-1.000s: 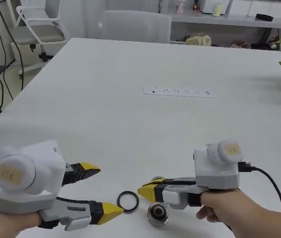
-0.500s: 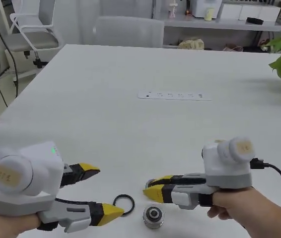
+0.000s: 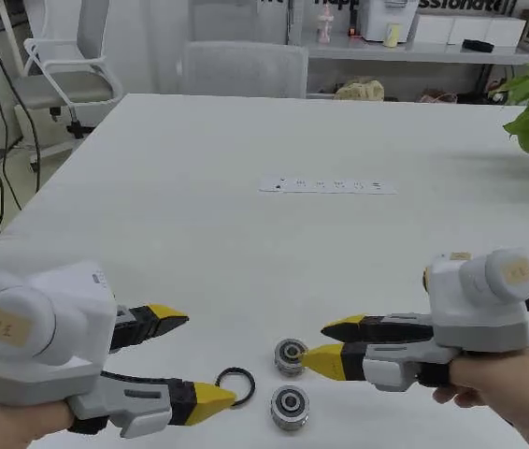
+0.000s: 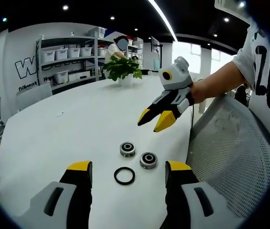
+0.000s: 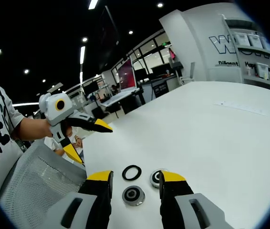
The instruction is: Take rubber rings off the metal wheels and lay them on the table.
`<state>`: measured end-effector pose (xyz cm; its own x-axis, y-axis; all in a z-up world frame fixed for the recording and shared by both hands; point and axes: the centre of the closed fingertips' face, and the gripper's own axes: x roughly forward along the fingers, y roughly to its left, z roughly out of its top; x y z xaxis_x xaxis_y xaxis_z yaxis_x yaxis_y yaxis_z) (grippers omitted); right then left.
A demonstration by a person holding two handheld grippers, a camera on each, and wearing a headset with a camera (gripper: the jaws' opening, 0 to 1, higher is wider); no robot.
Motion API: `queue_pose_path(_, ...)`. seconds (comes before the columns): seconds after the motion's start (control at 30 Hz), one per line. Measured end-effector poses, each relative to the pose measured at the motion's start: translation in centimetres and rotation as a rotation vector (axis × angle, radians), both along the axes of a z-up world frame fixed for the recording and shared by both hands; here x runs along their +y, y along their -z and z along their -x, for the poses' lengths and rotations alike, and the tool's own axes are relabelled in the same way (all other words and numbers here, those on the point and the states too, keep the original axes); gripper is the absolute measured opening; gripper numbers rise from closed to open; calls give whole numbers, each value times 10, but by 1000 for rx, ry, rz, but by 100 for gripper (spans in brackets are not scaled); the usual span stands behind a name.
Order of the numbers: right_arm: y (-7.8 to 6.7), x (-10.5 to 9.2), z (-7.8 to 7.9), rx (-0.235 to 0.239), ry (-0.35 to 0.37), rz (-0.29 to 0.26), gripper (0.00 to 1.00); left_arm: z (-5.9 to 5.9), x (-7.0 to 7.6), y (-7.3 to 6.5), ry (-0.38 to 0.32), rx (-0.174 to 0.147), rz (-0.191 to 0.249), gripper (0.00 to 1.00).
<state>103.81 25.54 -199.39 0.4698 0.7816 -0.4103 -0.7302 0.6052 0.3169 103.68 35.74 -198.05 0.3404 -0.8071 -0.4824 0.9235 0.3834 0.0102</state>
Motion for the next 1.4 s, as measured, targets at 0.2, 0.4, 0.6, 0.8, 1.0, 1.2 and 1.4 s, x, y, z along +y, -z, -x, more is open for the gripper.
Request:
queue_pose_path(0.2, -7, -12, 10, -53, -20, 58, 45, 7, -1, -5, 2, -6, 1, 60)
queue_pose_path(0.4, -11, -25, 19, -76, -12, 88, 50, 12, 0, -12, -5, -14, 6, 61)
queue_pose_path(0.6, -12, -38, 29, -102, -17, 139, 55, 16, 2, -12, -10, -16, -1, 61)
queue_pose_path(0.8, -14, -47, 40, -131, -29, 198, 56, 24, 3, -14, -13, -15, -4, 62)
queue_pose_path(1.0, -12, -54, 53, -154, -48, 257, 58, 32, 4, -17, -16, -11, 7, 63)
queue_pose_path(1.2, -13, -56, 65, -170, -53, 276, 59, 34, 7, -17, -31, -11, 4, 63)
queue_pose_path(1.4, -15, -58, 74, -179, -50, 278, 60, 36, 8, -21, -39, -16, 10, 63)
